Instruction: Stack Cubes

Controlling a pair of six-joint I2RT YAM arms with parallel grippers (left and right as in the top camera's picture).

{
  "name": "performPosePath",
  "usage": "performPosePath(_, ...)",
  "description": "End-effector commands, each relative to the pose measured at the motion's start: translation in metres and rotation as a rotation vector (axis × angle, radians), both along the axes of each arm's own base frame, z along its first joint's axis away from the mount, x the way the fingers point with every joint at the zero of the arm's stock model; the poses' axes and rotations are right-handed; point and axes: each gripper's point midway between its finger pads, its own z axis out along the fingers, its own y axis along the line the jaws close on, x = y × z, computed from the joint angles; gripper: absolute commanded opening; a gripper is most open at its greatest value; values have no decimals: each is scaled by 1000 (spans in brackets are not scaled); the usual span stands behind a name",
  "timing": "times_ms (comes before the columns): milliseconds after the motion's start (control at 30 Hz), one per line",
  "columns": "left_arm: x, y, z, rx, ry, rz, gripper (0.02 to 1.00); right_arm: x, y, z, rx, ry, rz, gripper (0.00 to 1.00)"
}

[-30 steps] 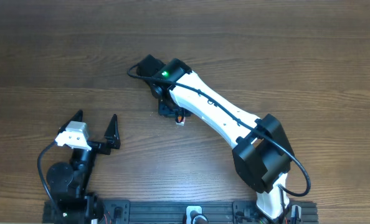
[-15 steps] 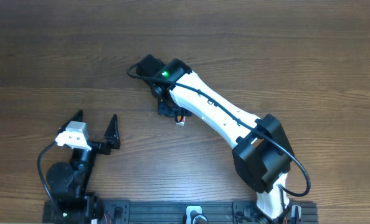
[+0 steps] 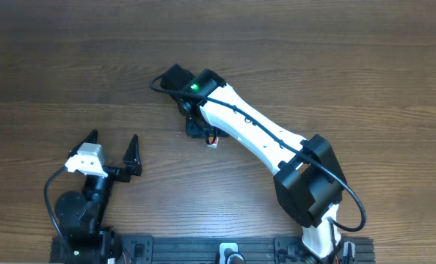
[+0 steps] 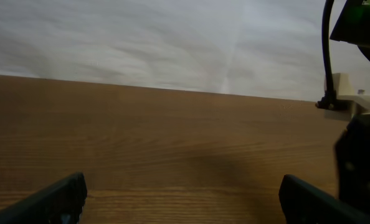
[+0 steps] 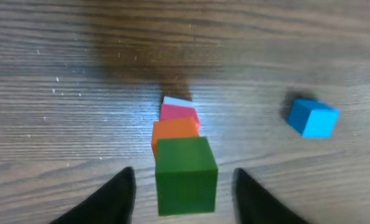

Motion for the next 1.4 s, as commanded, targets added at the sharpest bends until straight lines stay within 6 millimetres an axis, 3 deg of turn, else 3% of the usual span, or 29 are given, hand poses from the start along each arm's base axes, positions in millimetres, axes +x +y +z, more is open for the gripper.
performPosePath(33,0,-1,-1,15,-6,-9,998,2,-4,-1,10,12,-13,993)
performPosePath(300,0,-1,-1,14,-6,-9,1000,3,-16,42,69,-53,-36,991)
performPosePath(500,0,-1,-1,14,-6,-9,996,-12,-55,90,79,-76,-71,993)
performPosePath(600,0,-1,-1,14,-6,-9,1000,-22,-80,97,52,-51,-112,993)
performPosePath(733,0,-1,-1,14,-6,-9,1000,-31,-96,83,23,-17,-123,991)
performPosePath(900,0,-1,-1,15,-6,-9,1000,-42,-102,41,20,37,-129,991)
performPosePath(1100,0,-1,-1,15,-6,-9,1000,-37,-105,-1,40,23,-122,991)
performPosePath(1400,0,-1,-1,15,-6,-9,1000,-37,-124,-39,58,33,-162,993)
